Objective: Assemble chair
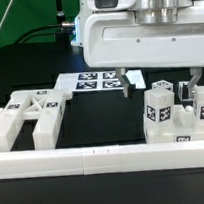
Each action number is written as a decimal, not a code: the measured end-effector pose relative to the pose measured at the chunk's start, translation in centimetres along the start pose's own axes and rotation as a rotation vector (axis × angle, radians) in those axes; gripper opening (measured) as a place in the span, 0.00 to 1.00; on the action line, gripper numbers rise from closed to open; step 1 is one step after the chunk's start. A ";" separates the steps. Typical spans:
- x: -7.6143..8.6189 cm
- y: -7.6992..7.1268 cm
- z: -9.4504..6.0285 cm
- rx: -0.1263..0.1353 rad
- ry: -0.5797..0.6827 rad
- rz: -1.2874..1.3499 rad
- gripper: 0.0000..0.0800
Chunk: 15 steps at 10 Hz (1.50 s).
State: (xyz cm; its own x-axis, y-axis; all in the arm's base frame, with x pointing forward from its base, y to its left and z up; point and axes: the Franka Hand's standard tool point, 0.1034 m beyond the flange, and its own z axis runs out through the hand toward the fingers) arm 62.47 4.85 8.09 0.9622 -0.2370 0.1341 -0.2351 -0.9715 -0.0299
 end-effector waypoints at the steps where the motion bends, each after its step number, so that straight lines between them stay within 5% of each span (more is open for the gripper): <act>1: 0.0 0.1 0.0 -0.001 0.000 -0.077 0.81; 8: 0.4 0.4 -0.1 -0.035 0.010 -0.463 0.81; 10: 0.4 0.4 -0.1 -0.035 0.011 -0.452 0.49; 11: 0.4 0.4 -0.1 -0.035 0.011 -0.429 0.49; 12: 0.4 0.4 -0.1 -0.035 0.011 -0.430 0.36; 15: 0.4 0.4 -0.1 -0.033 0.014 -0.271 0.36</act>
Offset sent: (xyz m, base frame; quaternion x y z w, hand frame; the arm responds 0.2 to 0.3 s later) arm -0.0030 0.0027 -0.0019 0.0077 0.0067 -0.1727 0.9849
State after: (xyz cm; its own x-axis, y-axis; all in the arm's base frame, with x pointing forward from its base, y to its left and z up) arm 62.73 4.38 8.20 0.9887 0.0315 0.1465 0.0258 -0.9988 0.0409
